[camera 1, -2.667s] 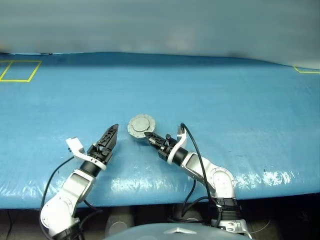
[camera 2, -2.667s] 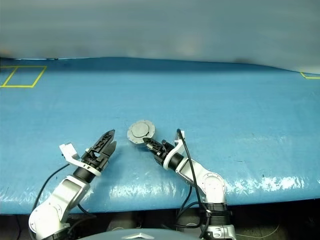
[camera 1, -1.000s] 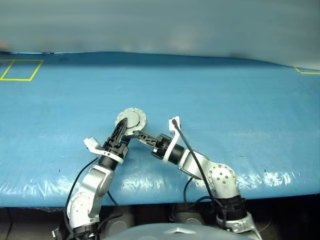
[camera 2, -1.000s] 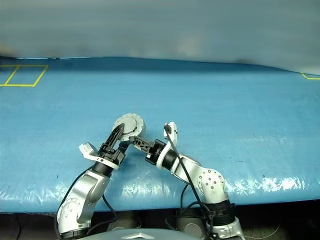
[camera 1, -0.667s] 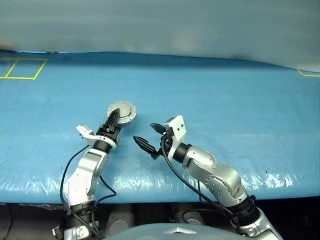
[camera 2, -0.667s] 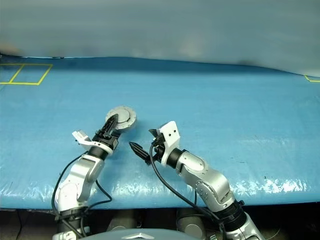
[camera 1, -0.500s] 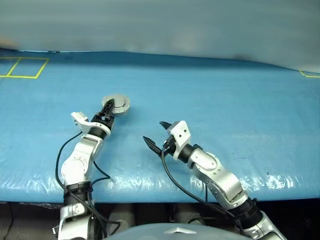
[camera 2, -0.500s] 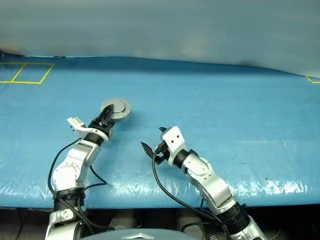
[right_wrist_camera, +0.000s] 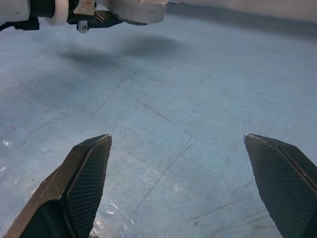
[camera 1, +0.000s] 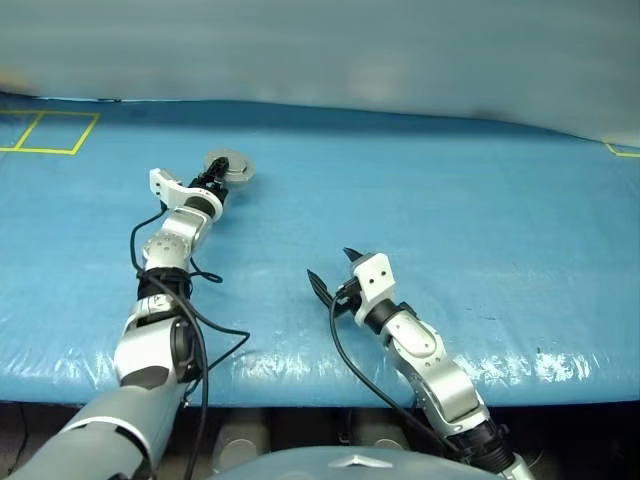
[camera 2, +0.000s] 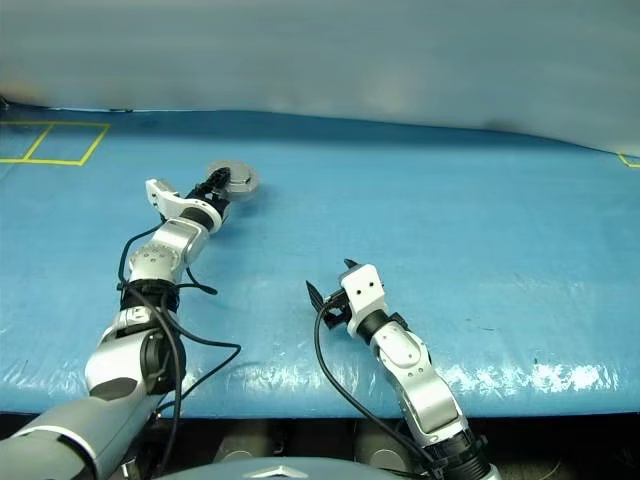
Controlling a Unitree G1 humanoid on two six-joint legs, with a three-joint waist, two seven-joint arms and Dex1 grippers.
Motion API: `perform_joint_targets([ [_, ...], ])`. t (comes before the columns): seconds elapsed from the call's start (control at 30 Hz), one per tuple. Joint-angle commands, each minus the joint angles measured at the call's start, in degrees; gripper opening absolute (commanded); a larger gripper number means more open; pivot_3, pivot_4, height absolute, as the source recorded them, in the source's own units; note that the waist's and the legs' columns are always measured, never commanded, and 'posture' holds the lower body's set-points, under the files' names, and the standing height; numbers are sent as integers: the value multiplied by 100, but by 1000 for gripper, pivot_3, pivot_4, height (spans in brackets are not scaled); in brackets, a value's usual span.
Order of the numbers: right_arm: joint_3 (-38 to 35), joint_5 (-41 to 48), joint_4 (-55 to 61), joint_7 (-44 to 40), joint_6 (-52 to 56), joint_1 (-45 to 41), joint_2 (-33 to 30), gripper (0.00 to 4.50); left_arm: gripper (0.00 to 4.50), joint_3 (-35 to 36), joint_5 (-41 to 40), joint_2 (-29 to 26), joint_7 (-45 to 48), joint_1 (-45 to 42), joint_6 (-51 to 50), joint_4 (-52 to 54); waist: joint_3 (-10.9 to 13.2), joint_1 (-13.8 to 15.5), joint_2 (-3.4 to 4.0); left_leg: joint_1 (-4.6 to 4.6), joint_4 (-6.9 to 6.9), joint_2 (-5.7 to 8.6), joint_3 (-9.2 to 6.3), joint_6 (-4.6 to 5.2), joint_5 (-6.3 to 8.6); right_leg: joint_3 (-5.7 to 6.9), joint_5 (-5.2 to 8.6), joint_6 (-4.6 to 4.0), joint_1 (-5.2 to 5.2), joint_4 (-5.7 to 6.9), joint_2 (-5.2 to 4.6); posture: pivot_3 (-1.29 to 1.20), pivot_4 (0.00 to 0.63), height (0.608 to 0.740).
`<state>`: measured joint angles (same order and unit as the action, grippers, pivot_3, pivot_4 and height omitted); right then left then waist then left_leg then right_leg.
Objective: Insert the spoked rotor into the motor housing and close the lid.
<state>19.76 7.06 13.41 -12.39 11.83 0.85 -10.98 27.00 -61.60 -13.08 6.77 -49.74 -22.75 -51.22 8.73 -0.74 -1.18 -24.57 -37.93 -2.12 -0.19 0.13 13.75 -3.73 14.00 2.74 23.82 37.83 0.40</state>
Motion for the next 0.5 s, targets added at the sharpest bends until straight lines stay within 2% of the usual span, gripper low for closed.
perform_joint_targets([
  [0.03, -47, -74, 213, -36, 15, 47, 87, 4500, 2407, 123, 445, -102, 195, -577, 213, -603, 0, -26, 0, 1, 1, -1, 1, 0, 0, 0, 0, 0, 1, 0, 0, 0, 150, 740],
  [0.17, -35, -158, 222, -69, 58, 82, 143, 4500, 2407, 198, 961, -139, 97, -814, 538, -1234, 1, -80, 0, 1, 4, -3, 2, -1, -1, -1, 0, 0, 5, 3, 1, 0, 150, 740],
  [0.37, -88, -178, 247, -104, 176, 111, 226, 4500, 2407, 375, 1392, -229, 61, -796, 531, -1480, 1, -94, -1, 4, 2, -4, 0, -6, -4, -1, 0, -1, 4, 15, 1, 0, 150, 740],
  [0.5, -127, -152, 239, -143, 308, 127, 298, 4500, 3704, 426, 1626, -366, -138, -598, 272, -1387, 0, -106, -1, 13, 0, -4, 2, -7, -4, -4, 0, -1, 1, 24, 1, 0, 150, 740],
])
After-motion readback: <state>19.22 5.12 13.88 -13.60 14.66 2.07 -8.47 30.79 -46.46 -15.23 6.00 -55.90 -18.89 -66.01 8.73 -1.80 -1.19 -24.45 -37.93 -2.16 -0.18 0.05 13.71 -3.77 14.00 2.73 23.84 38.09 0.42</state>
